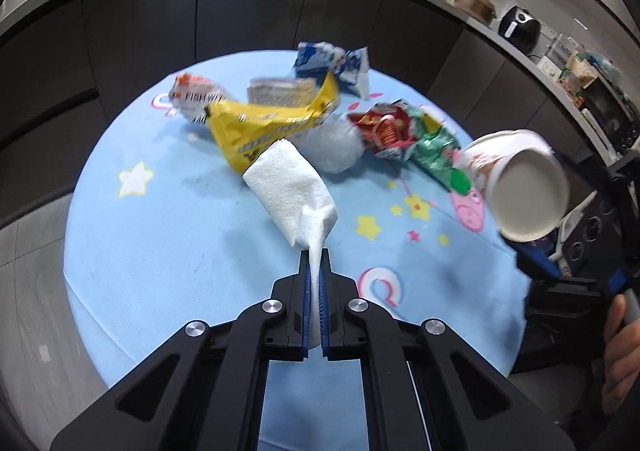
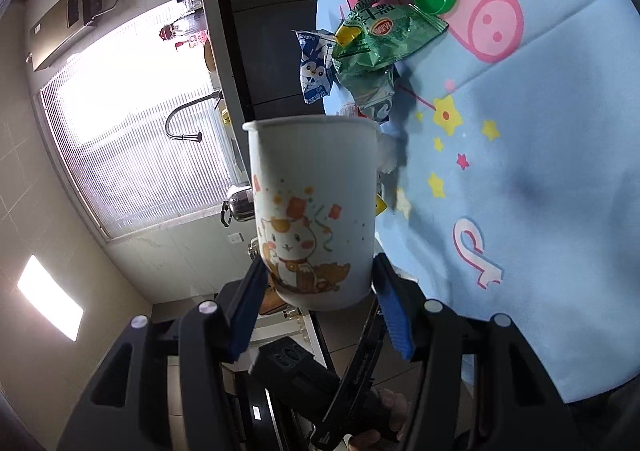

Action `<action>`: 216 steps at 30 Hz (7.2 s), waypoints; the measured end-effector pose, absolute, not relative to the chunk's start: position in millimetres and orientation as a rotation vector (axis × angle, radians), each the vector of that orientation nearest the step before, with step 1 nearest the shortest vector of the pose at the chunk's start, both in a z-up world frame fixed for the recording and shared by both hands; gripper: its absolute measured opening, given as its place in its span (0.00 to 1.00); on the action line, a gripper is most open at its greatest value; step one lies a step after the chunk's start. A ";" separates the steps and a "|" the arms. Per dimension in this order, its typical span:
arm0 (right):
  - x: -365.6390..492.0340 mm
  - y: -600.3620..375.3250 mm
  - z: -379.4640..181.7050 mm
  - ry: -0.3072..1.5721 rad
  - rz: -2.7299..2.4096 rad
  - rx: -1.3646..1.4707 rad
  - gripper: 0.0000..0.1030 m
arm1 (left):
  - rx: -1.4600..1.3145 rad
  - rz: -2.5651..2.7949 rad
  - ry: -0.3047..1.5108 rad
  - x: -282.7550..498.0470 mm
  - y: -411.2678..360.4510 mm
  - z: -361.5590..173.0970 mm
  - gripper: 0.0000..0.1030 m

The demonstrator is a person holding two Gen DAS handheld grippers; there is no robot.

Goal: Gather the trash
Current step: 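Carry the tissue and cup to the white bin and release both, then return both tools to the table above the remaining wrappers, then grasp the yellow wrapper with the left gripper while the right gripper grasps the green bag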

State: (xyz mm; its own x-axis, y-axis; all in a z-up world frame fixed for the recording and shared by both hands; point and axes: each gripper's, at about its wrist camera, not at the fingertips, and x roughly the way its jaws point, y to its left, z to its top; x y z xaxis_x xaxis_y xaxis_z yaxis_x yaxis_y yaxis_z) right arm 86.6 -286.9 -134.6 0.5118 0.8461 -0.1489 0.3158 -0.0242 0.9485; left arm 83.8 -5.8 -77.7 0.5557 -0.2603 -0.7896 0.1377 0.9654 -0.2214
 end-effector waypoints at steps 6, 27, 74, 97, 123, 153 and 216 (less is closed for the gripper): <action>81.4 -291.8 -122.4 0.992 0.592 1.566 0.54 | -0.148 -0.309 0.873 75.4 -17.1 -38.2 0.03; 45.2 -381.6 -106.3 0.770 0.450 1.509 0.53 | -0.048 -0.535 0.794 71.2 -115.2 6.9 0.03; -6.1 -555.4 -248.3 0.770 -0.117 1.444 0.53 | 0.182 -0.857 1.017 120.6 -378.5 -87.4 0.03; -6.3 -562.6 -235.1 0.761 -0.169 1.271 0.68 | 0.221 -0.825 0.963 132.4 -391.8 -100.7 0.76; -12.7 -523.9 -137.2 0.614 -0.097 1.119 0.97 | 0.099 -0.629 0.877 117.9 -299.0 -23.7 0.92; 90.9 -261.9 -67.2 0.883 0.231 0.289 0.83 | -0.199 -0.152 0.918 89.5 14.2 -43.1 0.92; 106.1 -247.4 -64.6 0.825 0.503 0.274 0.22 | -0.138 -0.450 0.903 117.8 -7.2 -45.3 0.13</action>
State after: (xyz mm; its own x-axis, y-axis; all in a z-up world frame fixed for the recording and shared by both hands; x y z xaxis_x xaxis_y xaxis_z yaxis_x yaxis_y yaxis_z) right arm 106.1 -247.4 -64.6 0.5710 0.5262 -0.6301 -0.3188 0.8495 0.4204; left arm 117.8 -7.2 -45.3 0.5334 -0.4337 -0.7262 0.3194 0.8983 -0.3019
